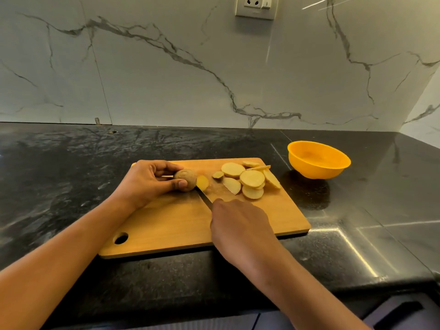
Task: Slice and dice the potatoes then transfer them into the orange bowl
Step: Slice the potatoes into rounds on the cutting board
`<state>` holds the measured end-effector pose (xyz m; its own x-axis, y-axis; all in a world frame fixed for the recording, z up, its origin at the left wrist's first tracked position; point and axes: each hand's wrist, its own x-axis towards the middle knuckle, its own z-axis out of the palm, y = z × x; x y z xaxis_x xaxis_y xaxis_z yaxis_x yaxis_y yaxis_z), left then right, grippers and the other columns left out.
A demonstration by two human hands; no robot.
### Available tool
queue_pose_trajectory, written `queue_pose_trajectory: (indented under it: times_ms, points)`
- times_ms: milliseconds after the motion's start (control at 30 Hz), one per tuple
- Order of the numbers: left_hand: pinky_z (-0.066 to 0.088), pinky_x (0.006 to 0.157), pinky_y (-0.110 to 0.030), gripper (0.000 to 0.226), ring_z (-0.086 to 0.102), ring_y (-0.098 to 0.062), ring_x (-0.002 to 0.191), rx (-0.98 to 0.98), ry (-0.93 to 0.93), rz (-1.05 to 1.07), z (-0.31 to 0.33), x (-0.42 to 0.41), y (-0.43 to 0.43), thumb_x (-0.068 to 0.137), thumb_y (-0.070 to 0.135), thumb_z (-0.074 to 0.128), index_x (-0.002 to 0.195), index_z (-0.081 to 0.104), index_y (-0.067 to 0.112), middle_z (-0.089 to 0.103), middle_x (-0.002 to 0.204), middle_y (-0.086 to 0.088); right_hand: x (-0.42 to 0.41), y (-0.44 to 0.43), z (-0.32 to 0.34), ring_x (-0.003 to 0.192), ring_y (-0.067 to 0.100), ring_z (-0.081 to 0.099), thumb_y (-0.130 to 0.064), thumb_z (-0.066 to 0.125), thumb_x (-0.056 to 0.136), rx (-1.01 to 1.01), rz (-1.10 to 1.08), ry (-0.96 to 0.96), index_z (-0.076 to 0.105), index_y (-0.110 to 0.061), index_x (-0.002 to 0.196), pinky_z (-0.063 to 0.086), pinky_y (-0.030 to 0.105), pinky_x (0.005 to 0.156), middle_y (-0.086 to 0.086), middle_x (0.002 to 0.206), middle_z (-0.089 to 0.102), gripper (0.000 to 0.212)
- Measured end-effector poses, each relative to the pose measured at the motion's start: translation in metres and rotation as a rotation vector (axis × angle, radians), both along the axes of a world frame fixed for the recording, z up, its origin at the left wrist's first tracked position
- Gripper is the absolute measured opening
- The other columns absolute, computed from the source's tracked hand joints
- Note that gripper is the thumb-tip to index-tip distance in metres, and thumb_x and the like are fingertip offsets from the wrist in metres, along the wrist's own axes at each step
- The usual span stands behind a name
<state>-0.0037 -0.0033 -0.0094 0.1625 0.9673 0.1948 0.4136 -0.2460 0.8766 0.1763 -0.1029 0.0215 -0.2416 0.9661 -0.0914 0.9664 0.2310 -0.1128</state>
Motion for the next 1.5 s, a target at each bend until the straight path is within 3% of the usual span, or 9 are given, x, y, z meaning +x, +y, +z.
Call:
queue_pose_trajectory:
  times_ms: [233,367,600,800,967,1067,1200,1400,1500]
  points:
    - [0.052,0.088,-0.028,0.045,0.068,-0.006,0.091,-0.067,-0.054,-0.006,0.001,-0.003,-0.001,0.058,0.024,0.079,0.101,0.069,0.020,0.073,0.096,0.003,0.017,0.012,-0.004,0.097,0.020,0.056,-0.025,0.037,0.102,0.045,-0.122,0.090,0.055,-0.020,0.117,0.043,0.032,0.074,0.002,0.110,0.060,0.025]
    - [0.053,0.088,-0.026,0.047,0.068,-0.006,0.092,-0.082,-0.046,-0.030,0.003,-0.003,-0.002,0.058,0.024,0.079,0.103,0.068,0.020,0.073,0.098,0.003,0.029,0.025,-0.003,0.093,0.018,0.057,-0.029,0.037,0.102,0.149,-0.221,0.130,0.056,-0.019,0.119,0.047,0.031,0.073,0.001,0.106,0.062,0.027]
    - [0.051,0.091,-0.030,0.048,0.067,-0.007,0.095,-0.071,-0.037,-0.018,0.003,-0.002,-0.004,0.055,0.027,0.080,0.101,0.069,0.026,0.072,0.101,0.004,0.017,0.024,-0.004,0.093,0.017,0.057,-0.034,0.035,0.101,0.134,-0.154,0.238,0.058,-0.021,0.116,0.044,0.032,0.072,0.000,0.104,0.063,0.030]
    - [0.051,0.085,-0.021,0.048,0.067,-0.003,0.091,-0.028,-0.001,0.013,0.003,0.000,-0.006,0.052,0.032,0.081,0.099,0.071,0.028,0.072,0.097,0.006,0.008,0.029,-0.008,0.091,0.017,0.057,-0.036,0.033,0.102,0.148,-0.156,0.317,0.059,-0.019,0.112,0.047,0.035,0.075,0.000,0.099,0.063,0.033]
    - [0.052,0.081,-0.016,0.049,0.067,-0.001,0.089,-0.016,0.010,0.015,0.003,0.001,-0.006,0.053,0.032,0.081,0.100,0.071,0.026,0.072,0.096,0.007,0.007,0.030,-0.005,0.086,0.018,0.057,-0.034,0.034,0.102,0.093,-0.145,0.325,0.060,-0.016,0.107,0.040,0.031,0.065,0.001,0.095,0.061,0.032]
    - [0.052,0.086,-0.024,0.048,0.068,-0.003,0.089,-0.015,0.018,0.016,0.002,0.000,-0.006,0.054,0.031,0.081,0.101,0.071,0.025,0.073,0.093,0.007,0.005,0.031,-0.003,0.087,0.021,0.058,-0.032,0.034,0.102,0.061,-0.134,0.325,0.060,-0.014,0.105,0.034,0.031,0.059,0.004,0.093,0.061,0.032]
    - [0.052,0.088,-0.027,0.048,0.068,-0.003,0.088,-0.003,0.040,0.023,0.001,-0.001,-0.005,0.053,0.032,0.081,0.100,0.071,0.026,0.074,0.091,0.009,0.003,0.031,0.003,0.088,0.022,0.060,-0.028,0.036,0.102,0.014,-0.118,0.293,0.060,-0.013,0.108,0.040,0.032,0.063,0.003,0.090,0.060,0.030]
    - [0.052,0.089,-0.027,0.050,0.068,-0.003,0.089,0.017,0.072,0.024,0.003,-0.001,-0.007,0.052,0.037,0.080,0.100,0.071,0.026,0.073,0.092,0.008,-0.001,0.040,0.015,0.067,0.017,0.051,-0.020,0.038,0.101,0.025,-0.049,0.217,0.054,-0.015,0.094,0.043,0.031,0.058,-0.001,0.067,0.046,0.018]
    - [0.053,0.086,-0.021,0.048,0.068,-0.003,0.086,0.028,0.062,0.023,0.002,-0.001,-0.007,0.053,0.035,0.080,0.099,0.072,0.025,0.074,0.089,0.008,-0.004,0.041,0.016,0.071,0.018,0.051,-0.018,0.039,0.100,0.058,-0.024,0.169,0.055,-0.014,0.096,0.040,0.030,0.057,-0.001,0.067,0.044,0.017]
